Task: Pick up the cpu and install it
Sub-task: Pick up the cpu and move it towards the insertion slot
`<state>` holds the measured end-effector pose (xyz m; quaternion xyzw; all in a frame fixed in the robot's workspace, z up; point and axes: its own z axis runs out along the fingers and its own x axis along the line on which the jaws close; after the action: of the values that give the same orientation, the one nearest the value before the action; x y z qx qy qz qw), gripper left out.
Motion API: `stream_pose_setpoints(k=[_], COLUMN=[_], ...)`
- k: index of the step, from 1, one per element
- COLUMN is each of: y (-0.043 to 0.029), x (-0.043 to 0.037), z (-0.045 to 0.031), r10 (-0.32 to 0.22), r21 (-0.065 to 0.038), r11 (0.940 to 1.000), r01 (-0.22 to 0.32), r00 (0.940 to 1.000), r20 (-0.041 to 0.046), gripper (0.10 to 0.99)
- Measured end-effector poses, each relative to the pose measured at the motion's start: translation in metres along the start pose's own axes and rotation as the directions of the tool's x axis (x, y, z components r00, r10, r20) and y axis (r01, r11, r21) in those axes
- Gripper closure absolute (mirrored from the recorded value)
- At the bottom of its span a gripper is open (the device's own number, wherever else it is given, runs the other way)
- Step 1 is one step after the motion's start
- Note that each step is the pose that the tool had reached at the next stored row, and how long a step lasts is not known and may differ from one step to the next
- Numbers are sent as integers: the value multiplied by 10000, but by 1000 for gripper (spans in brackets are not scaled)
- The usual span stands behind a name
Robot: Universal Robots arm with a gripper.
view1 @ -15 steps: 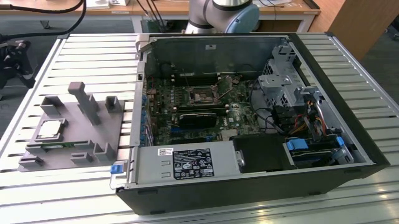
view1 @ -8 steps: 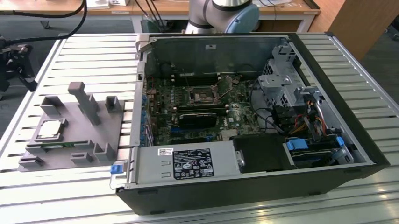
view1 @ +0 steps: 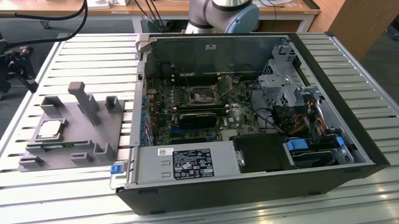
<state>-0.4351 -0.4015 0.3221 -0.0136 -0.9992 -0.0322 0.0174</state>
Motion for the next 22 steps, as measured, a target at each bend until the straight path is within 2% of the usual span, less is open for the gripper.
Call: stream_pose_setpoints(k=[22], y=[-6], x=[-3], z=[90], r10=[1], r21=[1], r11=[10000], r01=[-1], r00=[10000], r20=[-24], gripper=[498])
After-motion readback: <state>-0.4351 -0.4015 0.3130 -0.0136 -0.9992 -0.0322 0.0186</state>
